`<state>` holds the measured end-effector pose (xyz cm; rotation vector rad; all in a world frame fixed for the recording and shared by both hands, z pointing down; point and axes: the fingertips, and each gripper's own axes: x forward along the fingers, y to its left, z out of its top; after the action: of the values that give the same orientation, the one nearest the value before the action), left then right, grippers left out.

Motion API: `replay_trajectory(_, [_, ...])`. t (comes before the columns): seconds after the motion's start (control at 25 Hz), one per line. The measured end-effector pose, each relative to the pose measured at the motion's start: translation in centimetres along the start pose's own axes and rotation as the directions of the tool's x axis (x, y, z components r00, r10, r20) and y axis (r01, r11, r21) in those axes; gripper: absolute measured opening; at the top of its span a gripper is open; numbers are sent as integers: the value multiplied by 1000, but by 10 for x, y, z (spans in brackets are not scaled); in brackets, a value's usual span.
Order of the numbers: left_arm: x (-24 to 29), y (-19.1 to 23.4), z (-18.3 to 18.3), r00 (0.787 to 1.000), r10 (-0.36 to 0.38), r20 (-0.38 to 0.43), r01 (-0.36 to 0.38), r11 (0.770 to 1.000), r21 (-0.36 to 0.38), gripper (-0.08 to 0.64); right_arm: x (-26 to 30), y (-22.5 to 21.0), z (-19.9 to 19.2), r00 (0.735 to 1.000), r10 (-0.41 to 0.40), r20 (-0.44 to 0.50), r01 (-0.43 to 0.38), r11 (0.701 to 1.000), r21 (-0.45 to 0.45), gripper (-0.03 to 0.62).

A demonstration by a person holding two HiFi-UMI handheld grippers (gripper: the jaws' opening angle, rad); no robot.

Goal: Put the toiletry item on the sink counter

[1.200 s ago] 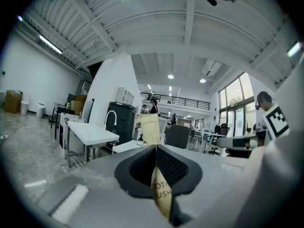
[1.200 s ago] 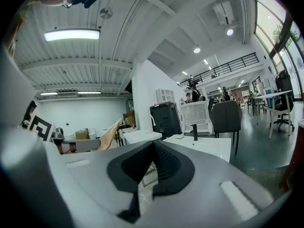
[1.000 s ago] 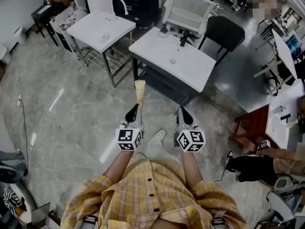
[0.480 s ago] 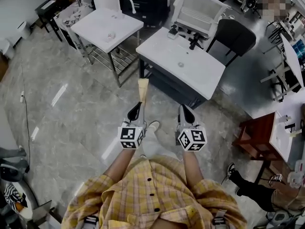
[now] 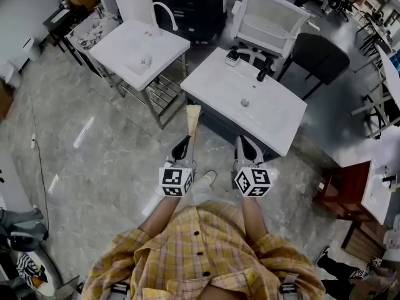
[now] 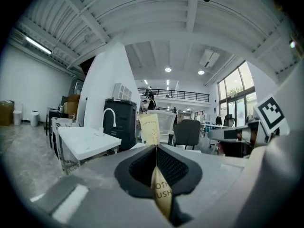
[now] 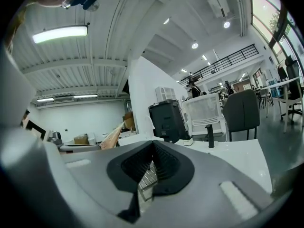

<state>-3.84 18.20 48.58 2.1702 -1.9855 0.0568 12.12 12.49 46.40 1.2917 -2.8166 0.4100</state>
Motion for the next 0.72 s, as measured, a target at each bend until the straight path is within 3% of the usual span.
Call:
replay_trajectory(0.28, [88, 32, 24, 999, -16, -27, 17, 1000, 16, 5, 85, -37, 20, 1000, -12, -15, 12, 1000, 28, 0])
replay_trajectory(0.72, [184, 73, 26, 997, -17, -70, 19, 1000, 24, 5, 183, -70, 19, 999, -8, -48, 11, 998, 62, 0])
